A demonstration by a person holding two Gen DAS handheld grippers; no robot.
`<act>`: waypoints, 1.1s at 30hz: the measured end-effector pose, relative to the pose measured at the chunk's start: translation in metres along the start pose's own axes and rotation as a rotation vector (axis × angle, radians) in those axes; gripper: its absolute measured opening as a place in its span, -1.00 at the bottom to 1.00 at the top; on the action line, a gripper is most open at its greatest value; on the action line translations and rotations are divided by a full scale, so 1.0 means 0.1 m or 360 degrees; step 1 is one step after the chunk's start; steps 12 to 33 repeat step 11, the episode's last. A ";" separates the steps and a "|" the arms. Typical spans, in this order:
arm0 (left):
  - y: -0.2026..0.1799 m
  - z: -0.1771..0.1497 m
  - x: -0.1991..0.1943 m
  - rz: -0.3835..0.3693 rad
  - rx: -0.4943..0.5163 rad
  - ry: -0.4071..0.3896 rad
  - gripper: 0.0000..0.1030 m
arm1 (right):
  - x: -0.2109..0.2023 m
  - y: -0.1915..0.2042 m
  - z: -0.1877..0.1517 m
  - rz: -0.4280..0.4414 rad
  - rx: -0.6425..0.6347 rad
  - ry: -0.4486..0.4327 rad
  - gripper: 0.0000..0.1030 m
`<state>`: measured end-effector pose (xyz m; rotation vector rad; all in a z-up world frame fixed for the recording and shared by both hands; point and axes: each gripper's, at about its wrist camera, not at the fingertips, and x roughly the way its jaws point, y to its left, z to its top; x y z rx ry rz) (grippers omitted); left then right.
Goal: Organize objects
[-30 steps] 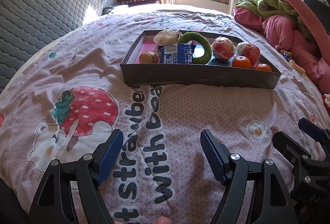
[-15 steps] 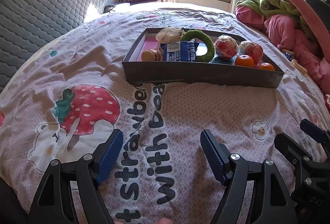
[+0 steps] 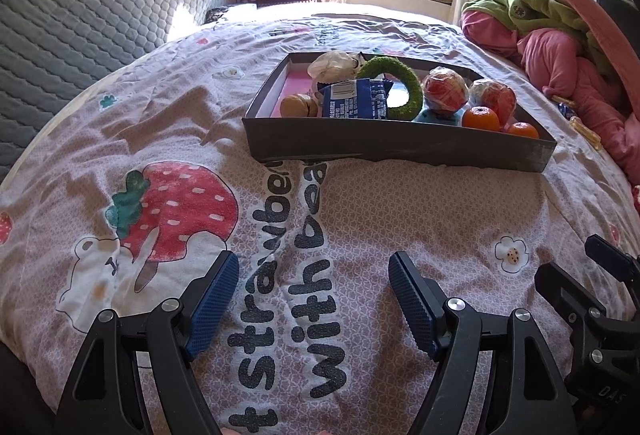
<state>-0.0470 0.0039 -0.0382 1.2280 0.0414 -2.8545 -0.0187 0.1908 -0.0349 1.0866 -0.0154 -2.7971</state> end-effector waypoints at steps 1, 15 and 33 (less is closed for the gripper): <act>0.00 0.00 0.00 0.0003 0.0001 -0.0002 0.52 | 0.01 0.00 0.00 0.0000 -0.0002 0.0001 0.74; -0.02 -0.01 -0.01 -0.0015 0.0021 -0.0002 0.52 | 0.03 0.00 -0.01 -0.0002 -0.0005 0.0010 0.74; -0.02 -0.01 -0.01 -0.0015 0.0021 -0.0002 0.52 | 0.03 0.00 -0.01 -0.0002 -0.0005 0.0010 0.74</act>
